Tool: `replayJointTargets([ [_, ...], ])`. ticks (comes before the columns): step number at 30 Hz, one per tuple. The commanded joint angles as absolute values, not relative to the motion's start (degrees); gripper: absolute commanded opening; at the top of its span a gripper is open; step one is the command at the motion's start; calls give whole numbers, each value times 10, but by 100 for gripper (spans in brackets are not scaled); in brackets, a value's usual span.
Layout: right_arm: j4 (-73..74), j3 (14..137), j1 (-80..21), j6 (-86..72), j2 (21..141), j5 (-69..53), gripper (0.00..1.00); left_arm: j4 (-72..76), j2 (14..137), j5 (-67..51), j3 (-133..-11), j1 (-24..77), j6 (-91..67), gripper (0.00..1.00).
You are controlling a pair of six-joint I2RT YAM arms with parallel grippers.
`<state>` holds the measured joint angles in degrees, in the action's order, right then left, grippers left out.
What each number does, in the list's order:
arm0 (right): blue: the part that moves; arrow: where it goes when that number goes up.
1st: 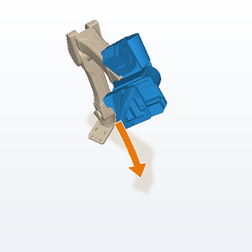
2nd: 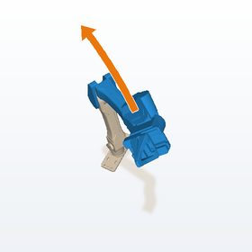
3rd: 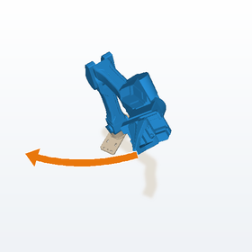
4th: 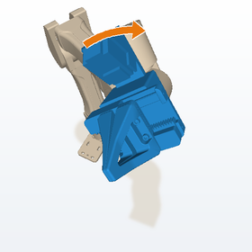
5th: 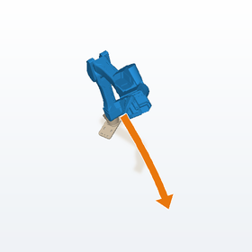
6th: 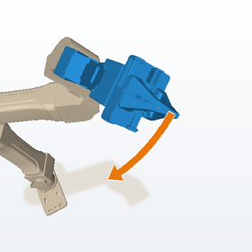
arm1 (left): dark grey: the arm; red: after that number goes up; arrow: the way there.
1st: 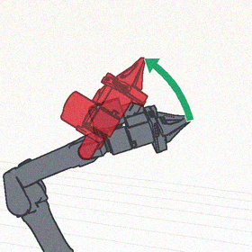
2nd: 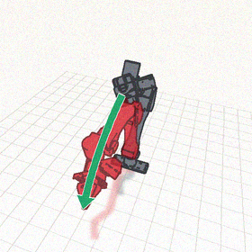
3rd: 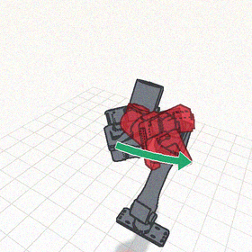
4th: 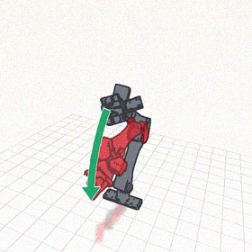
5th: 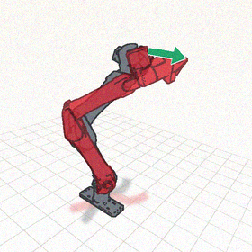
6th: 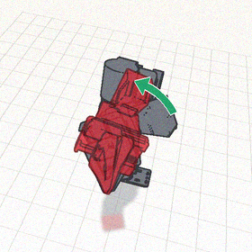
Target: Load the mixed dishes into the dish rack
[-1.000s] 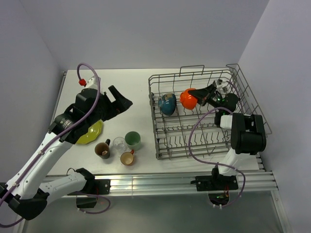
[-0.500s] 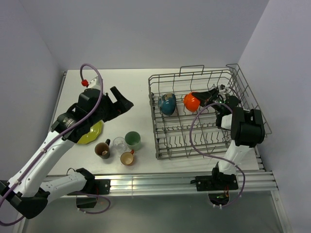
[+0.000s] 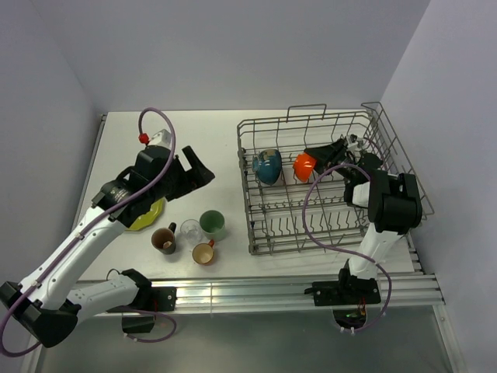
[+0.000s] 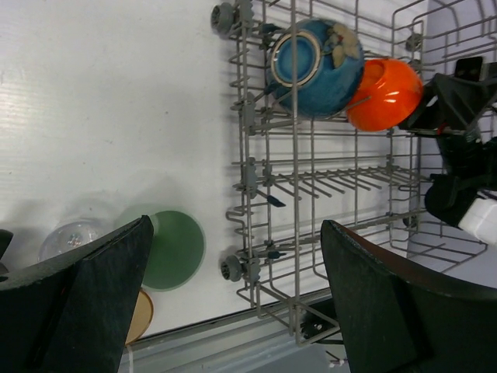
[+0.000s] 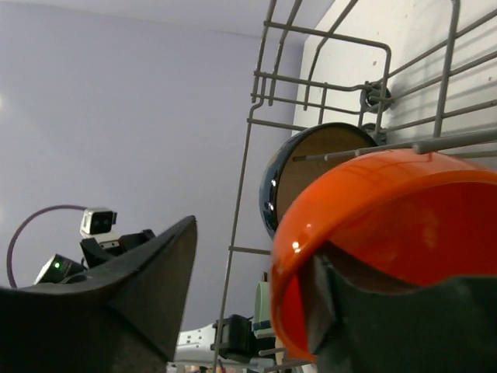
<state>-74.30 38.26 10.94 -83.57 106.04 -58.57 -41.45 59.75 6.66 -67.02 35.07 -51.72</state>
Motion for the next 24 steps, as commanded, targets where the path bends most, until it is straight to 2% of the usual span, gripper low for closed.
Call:
replayJointTargets([
  [1,-832,404,104,-776,1016,-599,62,-417,600,63,-653,351,-504,96],
  [5,-739,409,102,-709,978,-598,65,-408,595,50,-624,351,-504,95],
  [8,-657,424,98,-655,967,-594,60,-400,591,45,-616,351,-504,95],
  [9,-646,431,96,-649,968,-596,48,-399,590,44,-614,352,-504,95],
  [10,-645,433,95,-650,970,-599,41,-400,589,43,-615,352,-504,95],
  [11,-657,434,94,-656,975,-601,16,-400,590,43,-617,352,-502,95],
  [12,-669,429,94,-664,976,-603,5,-400,590,43,-618,351,-501,95],
  [13,-687,427,94,-674,976,-607,0,-403,590,45,-619,351,-500,95],
  [24,-769,456,89,-745,980,-639,0,-381,591,33,-608,351,-501,94],
])
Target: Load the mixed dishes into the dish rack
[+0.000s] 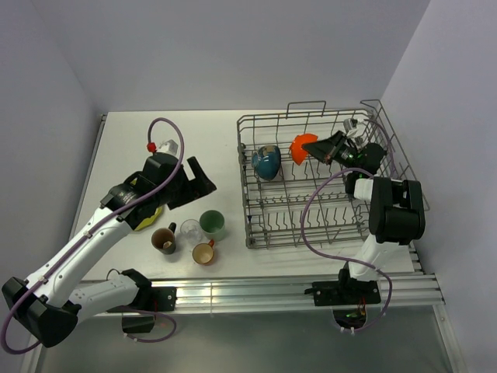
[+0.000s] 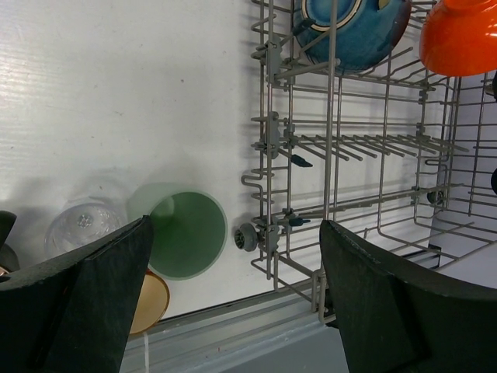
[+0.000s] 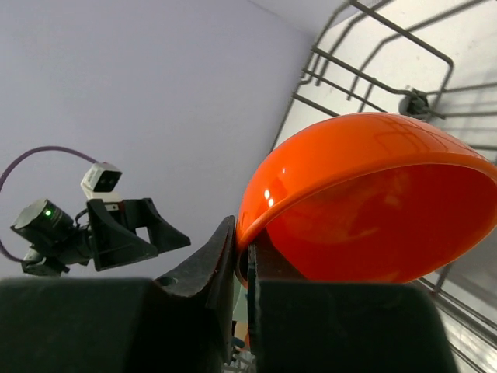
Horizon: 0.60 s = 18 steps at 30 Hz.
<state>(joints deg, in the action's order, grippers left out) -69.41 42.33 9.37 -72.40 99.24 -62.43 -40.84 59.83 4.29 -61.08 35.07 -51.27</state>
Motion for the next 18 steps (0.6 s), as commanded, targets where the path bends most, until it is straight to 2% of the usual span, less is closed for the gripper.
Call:
replayJointTargets([
  [1,-803,459,87,-768,982,-648,0,-380,592,33,-609,351,-498,94],
  [9,-857,518,77,-848,1018,-706,0,-369,604,16,-617,351,-491,92],
  [14,-1004,578,80,-977,1103,-725,0,-368,602,6,-619,351,-482,93],
  [18,-1009,584,85,-994,1122,-722,0,-381,611,5,-632,351,-466,93],
])
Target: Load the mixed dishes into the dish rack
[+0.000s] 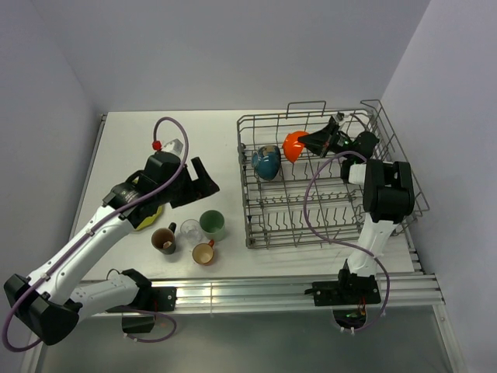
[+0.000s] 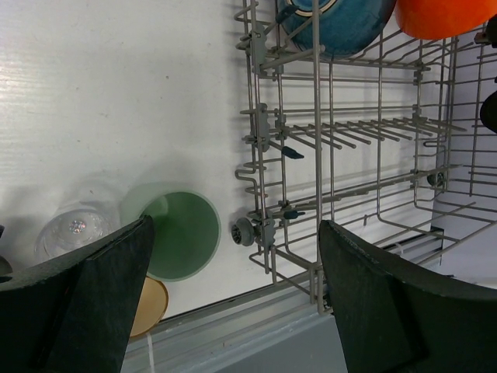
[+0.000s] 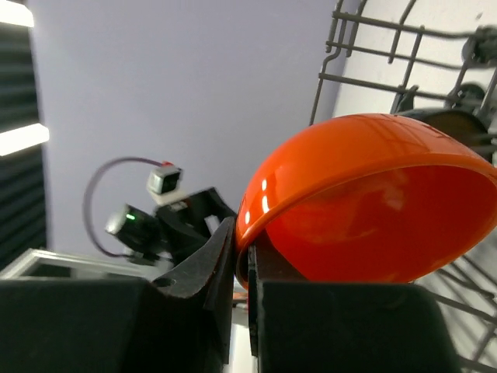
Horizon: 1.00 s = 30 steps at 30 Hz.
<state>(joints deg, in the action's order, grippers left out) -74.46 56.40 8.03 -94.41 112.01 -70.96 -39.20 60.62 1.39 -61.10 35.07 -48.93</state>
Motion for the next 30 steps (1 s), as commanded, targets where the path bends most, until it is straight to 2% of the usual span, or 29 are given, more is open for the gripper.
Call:
replayJointTargets([
  [1,-1007,582,85,-993,1122,-723,0,-382,611,5,-635,351,-461,93],
  [9,-991,578,109,-1000,1131,-724,0,-367,621,-13,-635,351,-456,92],
  [17,-857,557,124,-948,1120,-737,0,-372,617,-12,-640,351,-454,92],
  [18,-853,555,126,-942,1118,-738,1,-374,616,-12,-639,351,-455,93],
  [19,-839,547,128,-939,1112,-736,7,-377,614,-11,-639,351,-455,93],
  [21,-813,542,133,-906,1105,-736,7,-378,613,-10,-638,352,-456,93],
  [23,-697,543,134,-847,1088,-732,8,-379,609,-9,-636,351,-458,93],
  [24,-640,544,134,-756,1080,-728,9,-377,610,-11,-635,351,-458,93],
  [26,-378,573,134,-626,1044,-692,14,-375,610,-13,-635,352,-459,93],
  [27,-246,597,128,-436,1034,-661,18,-375,610,-14,-635,351,-460,93],
  [28,-2,665,121,-338,1023,-621,22,-374,610,-15,-635,351,-460,93],
  [29,63,691,111,-281,1023,-562,22,-374,610,-16,-634,352,-460,93],
  [30,84,700,105,-259,1026,-569,25,-371,610,-16,-632,351,-460,93],
])
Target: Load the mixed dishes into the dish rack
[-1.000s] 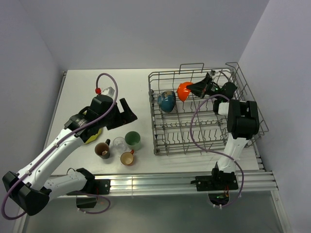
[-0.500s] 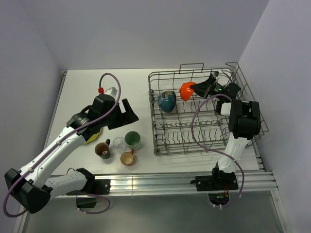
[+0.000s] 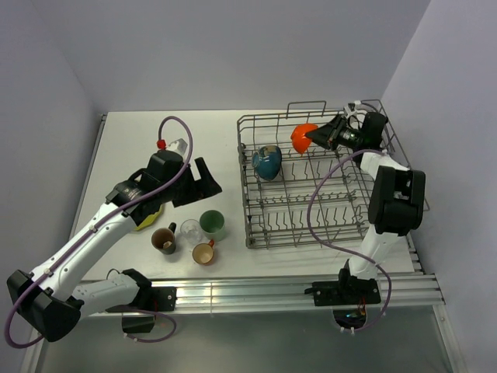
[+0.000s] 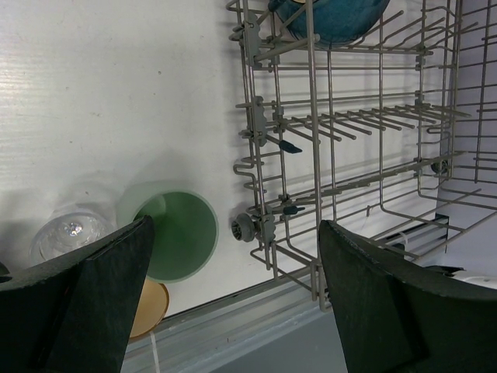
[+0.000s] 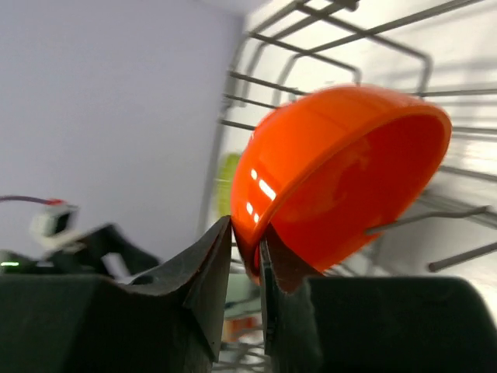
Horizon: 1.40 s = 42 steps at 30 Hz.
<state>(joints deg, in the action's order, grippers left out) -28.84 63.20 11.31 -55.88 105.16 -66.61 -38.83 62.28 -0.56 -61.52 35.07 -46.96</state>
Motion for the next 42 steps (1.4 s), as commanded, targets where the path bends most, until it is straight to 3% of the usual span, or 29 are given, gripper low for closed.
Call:
replayJointTargets([
  [1,20,679,105,-288,1026,-590,28,-369,611,-17,-631,351,-460,93],
  [2,-23,661,105,-343,1021,-604,33,-368,612,-18,-631,351,-460,93],
  [3,-30,655,105,-342,1018,-595,44,-369,613,-19,-633,351,-459,93],
  [7,60,682,91,-268,1029,-563,48,-371,610,-18,-630,351,-458,93],
  [8,60,679,86,-265,1029,-561,46,-370,607,-17,-629,351,-458,93],
  [10,55,671,84,-266,1031,-557,22,-369,609,-18,-628,351,-458,93],
  [12,42,662,82,-272,1027,-555,5,-367,610,-20,-627,351,-458,93],
  [14,15,650,81,-282,1026,-562,4,-364,609,-21,-623,351,-460,93],
  [17,4,645,79,-293,1020,-570,14,-361,606,-22,-619,352,-460,93],
  [19,-41,627,72,-305,998,-559,30,-359,604,-23,-615,351,-461,93],
  [22,-58,622,54,-312,964,-520,43,-355,606,-20,-609,351,-462,93],
  [31,65,748,3,-258,969,-353,48,-345,597,-24,-592,351,-464,93],
  [38,227,926,-89,-191,1064,-147,58,-349,586,-25,-588,352,-460,93],
  [42,285,997,-117,-181,1113,-70,58,-354,579,-16,-584,351,-457,93],
])
